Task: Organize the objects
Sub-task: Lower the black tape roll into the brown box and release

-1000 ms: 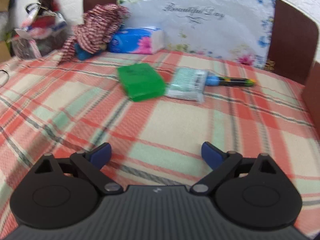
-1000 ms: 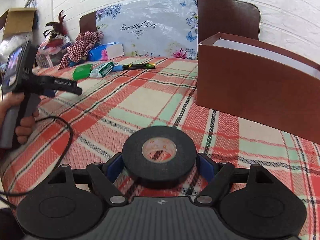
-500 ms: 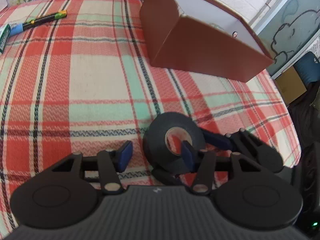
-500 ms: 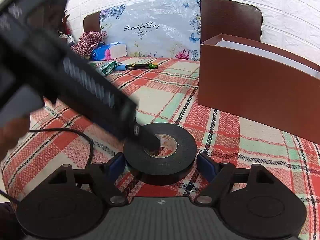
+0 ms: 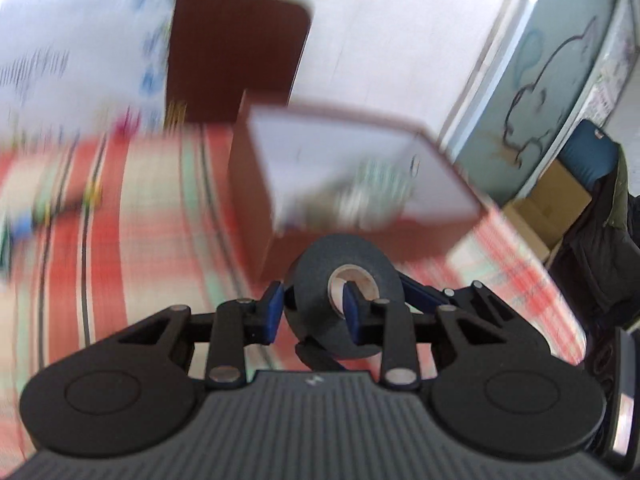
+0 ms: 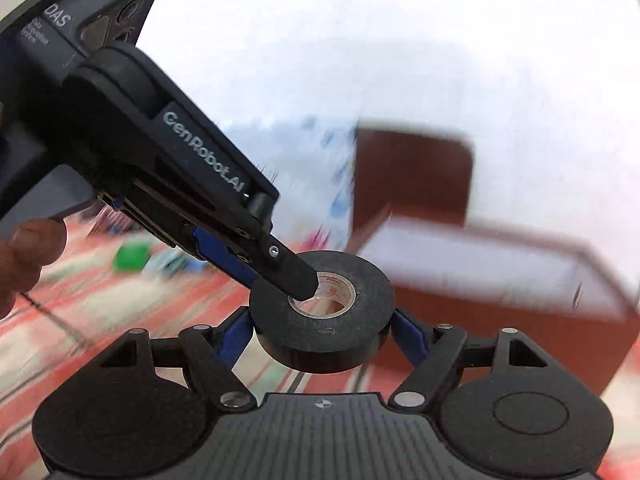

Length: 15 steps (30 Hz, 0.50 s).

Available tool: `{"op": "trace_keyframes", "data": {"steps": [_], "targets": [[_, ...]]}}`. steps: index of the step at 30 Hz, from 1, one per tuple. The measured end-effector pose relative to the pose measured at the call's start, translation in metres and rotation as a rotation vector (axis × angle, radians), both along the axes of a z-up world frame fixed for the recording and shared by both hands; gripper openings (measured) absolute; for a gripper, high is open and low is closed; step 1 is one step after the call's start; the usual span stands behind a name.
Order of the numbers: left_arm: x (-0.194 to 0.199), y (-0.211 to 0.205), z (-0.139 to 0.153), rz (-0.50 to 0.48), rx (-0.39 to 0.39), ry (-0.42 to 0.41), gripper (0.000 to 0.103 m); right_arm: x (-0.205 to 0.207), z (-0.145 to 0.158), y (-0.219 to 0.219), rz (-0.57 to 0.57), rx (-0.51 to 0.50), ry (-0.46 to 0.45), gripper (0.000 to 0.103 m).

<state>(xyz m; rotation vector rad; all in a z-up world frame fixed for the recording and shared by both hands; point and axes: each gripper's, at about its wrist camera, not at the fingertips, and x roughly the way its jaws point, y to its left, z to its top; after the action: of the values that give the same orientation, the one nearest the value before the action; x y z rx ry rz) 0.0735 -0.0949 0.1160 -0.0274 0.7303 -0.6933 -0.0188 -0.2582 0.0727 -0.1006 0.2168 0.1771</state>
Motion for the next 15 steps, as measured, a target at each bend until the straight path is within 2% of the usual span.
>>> {"op": "trace_keyframes", "data": {"steps": [3, 5, 7, 9, 10, 12, 15], "targets": [[0.025, -0.022, 0.021, 0.007, -0.004, -0.084, 0.034, 0.033, 0.015, -0.013, -0.044, 0.011, -0.069, 0.075], [0.045, -0.040, 0.023, 0.019, 0.004, -0.099, 0.034, 0.056, 0.016, -0.021, -0.078, 0.016, -0.083, 0.075], [0.065, -0.058, 0.019, 0.023, 0.035, -0.103, 0.043, 0.082, 0.009, -0.025, -0.106, -0.001, -0.065, 0.076], [0.079, -0.072, 0.006, 0.039, 0.077, -0.092, 0.048, 0.104, -0.002, -0.026, -0.139, -0.039, 0.000, 0.076], [0.083, -0.077, -0.001, 0.053, 0.100, -0.070, 0.047, 0.105, -0.005, -0.027, -0.151, -0.021, -0.006, 0.077], [0.081, -0.076, -0.009, 0.042, 0.080, -0.034, 0.048, 0.099, -0.006, -0.028, -0.142, 0.008, -0.025, 0.079], [0.066, -0.068, -0.016, 0.027, 0.052, -0.037, 0.048, 0.085, -0.011, -0.023, -0.144, -0.011, -0.068, 0.079]]}}
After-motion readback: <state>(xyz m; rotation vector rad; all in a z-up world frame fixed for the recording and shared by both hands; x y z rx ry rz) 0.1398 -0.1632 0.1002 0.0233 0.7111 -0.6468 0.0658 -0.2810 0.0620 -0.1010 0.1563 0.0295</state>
